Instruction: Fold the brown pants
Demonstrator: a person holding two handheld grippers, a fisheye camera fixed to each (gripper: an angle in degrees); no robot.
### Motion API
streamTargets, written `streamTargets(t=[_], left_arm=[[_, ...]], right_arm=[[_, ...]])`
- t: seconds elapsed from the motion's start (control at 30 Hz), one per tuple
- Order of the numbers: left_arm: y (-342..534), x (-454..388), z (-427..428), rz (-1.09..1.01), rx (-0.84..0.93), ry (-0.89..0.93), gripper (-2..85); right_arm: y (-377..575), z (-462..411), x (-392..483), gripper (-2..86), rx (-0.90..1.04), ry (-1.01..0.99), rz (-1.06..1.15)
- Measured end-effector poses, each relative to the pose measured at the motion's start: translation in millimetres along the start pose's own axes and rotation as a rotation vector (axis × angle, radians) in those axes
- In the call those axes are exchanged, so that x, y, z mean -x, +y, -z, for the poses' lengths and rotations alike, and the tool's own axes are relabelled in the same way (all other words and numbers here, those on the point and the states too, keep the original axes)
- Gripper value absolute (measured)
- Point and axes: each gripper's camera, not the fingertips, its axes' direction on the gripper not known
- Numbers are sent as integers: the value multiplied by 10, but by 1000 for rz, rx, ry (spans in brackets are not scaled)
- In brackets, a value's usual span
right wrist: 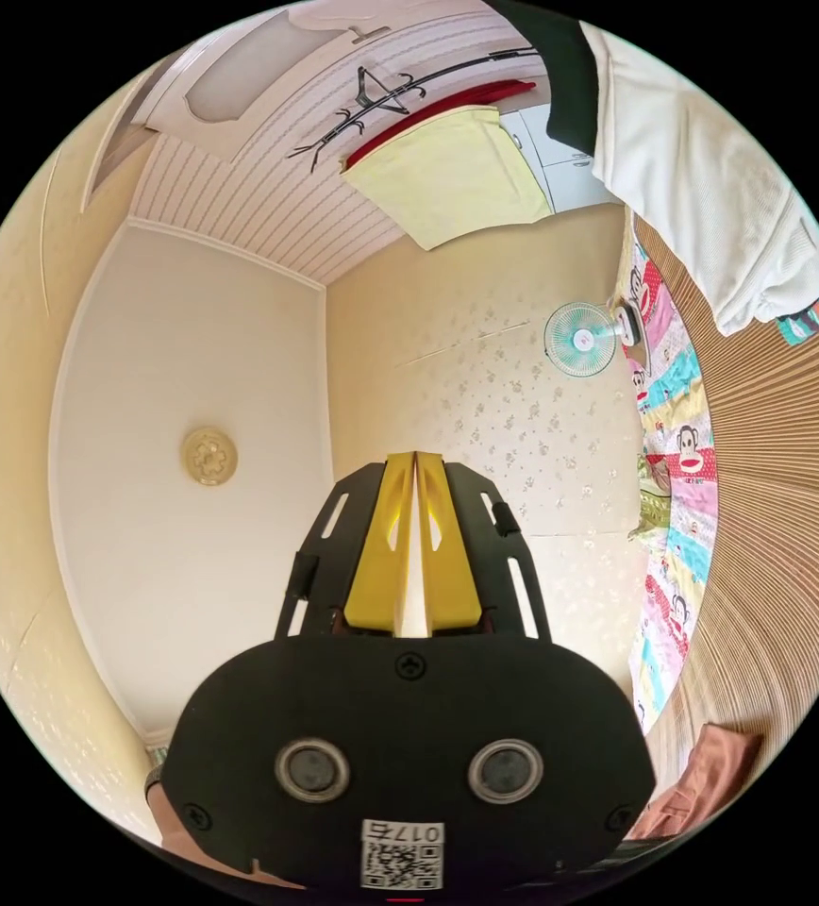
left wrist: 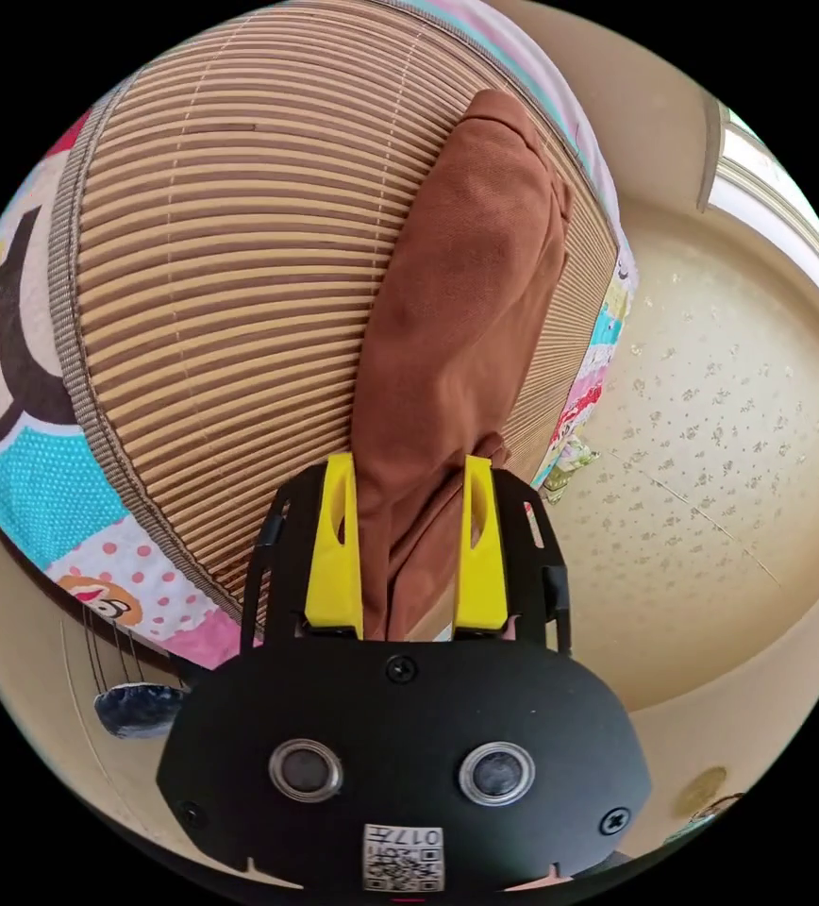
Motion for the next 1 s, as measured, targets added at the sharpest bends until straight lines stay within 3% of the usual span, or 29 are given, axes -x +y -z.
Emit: streamTargets(t=[0.1,0.17,0.3,0.37,0.47,0.6,0.67,0.8,0.97,1.0], left_arm=[[54,253,-8,-99,105,209,53],[235,153,-5,-318,254,477,50],[965,-454,198,-822,457,474,43],[1498,-694,424,-1078,571,597,42],[2171,-905,793,-1348,770,847,41],[3174,-1117,1469,-1750,1037,1166,45],[3643,-1082,1850,-1897,1155,1448,47],[4031,-761,2049,-1865,1248,1953,49],[4531,87,1807,-1582,1098,2590,49],[4589,181,1782,-1562,1077,2642,49]], right_arm=[[67,-144,-221,4,30,1,-10],[113,-232,-378,4,50,-7,-21],[223,-417,-771,4,95,-40,-72],[247,-534,-941,5,149,-25,-116],[281,-847,-1172,7,319,30,-171],[521,-1611,-1468,16,830,263,-251],[747,-1924,-1565,23,1041,323,-235],[1424,-2415,-1870,67,1375,232,-315],[2528,-2527,-2455,130,1779,319,-548],[2758,-2486,-2588,137,1844,336,-589]])
